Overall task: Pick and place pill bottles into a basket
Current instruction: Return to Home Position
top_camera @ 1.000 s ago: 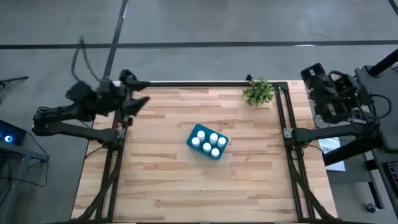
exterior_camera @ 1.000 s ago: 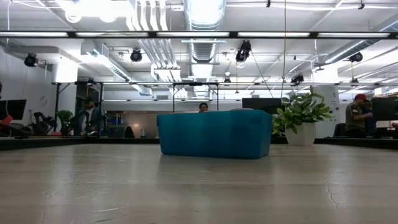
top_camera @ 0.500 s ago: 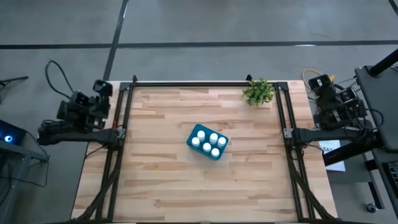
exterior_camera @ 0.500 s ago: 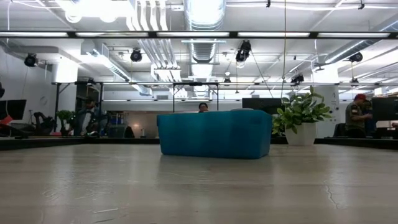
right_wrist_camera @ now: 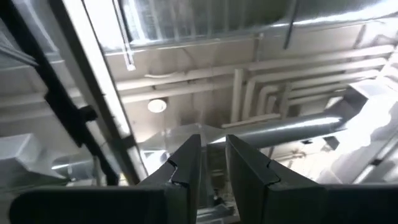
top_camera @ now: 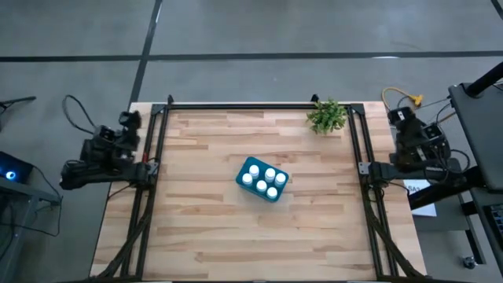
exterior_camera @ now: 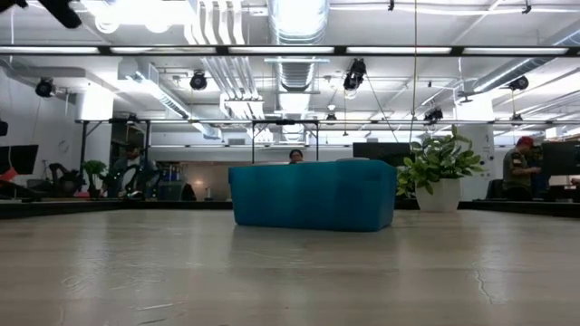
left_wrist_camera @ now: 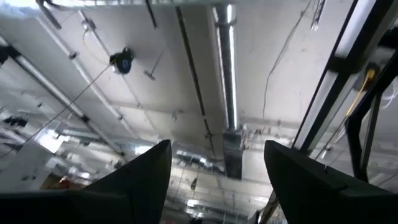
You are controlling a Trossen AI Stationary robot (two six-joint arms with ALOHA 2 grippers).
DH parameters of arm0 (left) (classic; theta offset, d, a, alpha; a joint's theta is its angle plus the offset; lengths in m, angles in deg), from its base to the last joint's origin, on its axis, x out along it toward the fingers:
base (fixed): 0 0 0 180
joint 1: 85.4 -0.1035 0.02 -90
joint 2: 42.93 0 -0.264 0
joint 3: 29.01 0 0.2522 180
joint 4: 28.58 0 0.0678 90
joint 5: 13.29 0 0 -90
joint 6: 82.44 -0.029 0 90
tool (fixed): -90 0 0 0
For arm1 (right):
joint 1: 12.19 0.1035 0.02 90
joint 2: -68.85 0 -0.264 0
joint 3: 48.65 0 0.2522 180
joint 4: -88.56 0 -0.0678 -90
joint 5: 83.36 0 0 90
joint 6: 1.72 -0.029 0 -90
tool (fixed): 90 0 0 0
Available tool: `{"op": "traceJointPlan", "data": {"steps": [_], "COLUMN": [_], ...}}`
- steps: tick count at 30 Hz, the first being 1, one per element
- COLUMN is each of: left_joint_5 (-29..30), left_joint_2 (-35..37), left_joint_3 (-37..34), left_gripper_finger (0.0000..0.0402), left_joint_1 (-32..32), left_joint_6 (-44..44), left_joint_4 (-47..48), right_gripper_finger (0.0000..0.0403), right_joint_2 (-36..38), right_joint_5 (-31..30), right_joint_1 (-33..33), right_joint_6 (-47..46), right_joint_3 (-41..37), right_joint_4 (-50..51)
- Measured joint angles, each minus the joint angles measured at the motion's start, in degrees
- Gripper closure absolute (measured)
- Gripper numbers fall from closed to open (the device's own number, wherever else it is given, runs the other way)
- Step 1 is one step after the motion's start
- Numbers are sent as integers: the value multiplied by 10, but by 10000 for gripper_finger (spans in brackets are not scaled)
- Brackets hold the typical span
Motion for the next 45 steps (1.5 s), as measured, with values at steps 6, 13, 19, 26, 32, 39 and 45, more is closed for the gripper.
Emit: {"op": "traceJointPlan", "data": {"steps": [6, 13, 19, 26, 32, 39, 45], "left_joint_5": [26, 33, 35, 53, 53, 52, 52], "left_joint_2": [-12, -5, -5, -8, -9, -9, -15], "left_joint_3": [-42, -99, -137, -138, -138, -138, -139], "left_gripper_finger": [162, 162, 162, 162, 162, 162, 162], "left_joint_1": [0, 0, 0, 0, 0, 0, 0], "left_joint_6": [-6, 18, 20, 20, 20, 84, 81], "left_joint_4": [-61, -89, -88, -29, 63, 210, 295], "right_gripper_finger": [335, 335, 335, 335, 335, 335, 335], "right_joint_2": [68, 75, 71, 72, 71, 70, 70], "right_joint_5": [-43, -46, -70, 8, 19, 20, 20], "right_joint_1": [0, 0, 0, 0, 0, 0, 0], "right_joint_6": [-8, -22, -20, -12, 3, 25, 19], "right_joint_3": [-71, -156, -169, -170, -170, -169, -169], "right_joint_4": [-2, -105, -89, -60, 75, 312, 453]}}
